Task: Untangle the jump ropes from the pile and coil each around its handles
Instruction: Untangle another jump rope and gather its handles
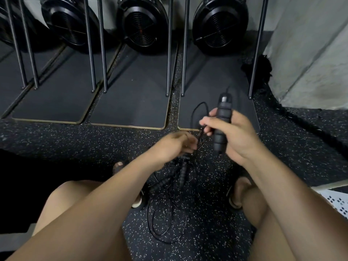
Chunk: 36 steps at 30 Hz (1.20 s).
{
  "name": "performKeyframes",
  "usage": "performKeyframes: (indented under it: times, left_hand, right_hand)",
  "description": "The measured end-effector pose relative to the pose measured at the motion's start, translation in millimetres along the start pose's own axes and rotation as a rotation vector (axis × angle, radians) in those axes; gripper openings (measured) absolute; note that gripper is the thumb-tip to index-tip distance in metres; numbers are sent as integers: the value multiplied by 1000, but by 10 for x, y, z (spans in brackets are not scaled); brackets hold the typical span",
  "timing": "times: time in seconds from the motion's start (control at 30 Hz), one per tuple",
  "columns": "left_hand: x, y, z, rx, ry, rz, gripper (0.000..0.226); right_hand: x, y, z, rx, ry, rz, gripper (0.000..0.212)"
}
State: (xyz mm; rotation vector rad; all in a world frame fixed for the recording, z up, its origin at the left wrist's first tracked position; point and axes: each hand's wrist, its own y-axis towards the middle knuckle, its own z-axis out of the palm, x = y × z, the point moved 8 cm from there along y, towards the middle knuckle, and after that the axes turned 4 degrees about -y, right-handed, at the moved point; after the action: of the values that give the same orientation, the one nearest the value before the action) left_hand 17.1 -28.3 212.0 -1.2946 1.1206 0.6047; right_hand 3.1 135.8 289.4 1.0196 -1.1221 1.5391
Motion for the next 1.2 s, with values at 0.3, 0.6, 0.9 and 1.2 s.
performKeyframes:
  times: [0.3, 0.6, 0.9, 1.2]
  left_hand:
    - [176, 40, 370, -113, 309, 252, 51]
    - [156, 45, 355, -12, 390, 310, 16]
    - [-302, -128, 117, -104, 168, 325, 22]
    - [-389, -117, -381, -265, -332, 266, 19]
  right_hand:
    - [136, 37, -236, -40, 267, 45, 22]
    - [89, 42, -161, -14, 272, 51, 19]
    - [-242, 110, -331, -118, -121, 228, 32]
    - [-533, 6, 115, 205, -520, 238, 24]
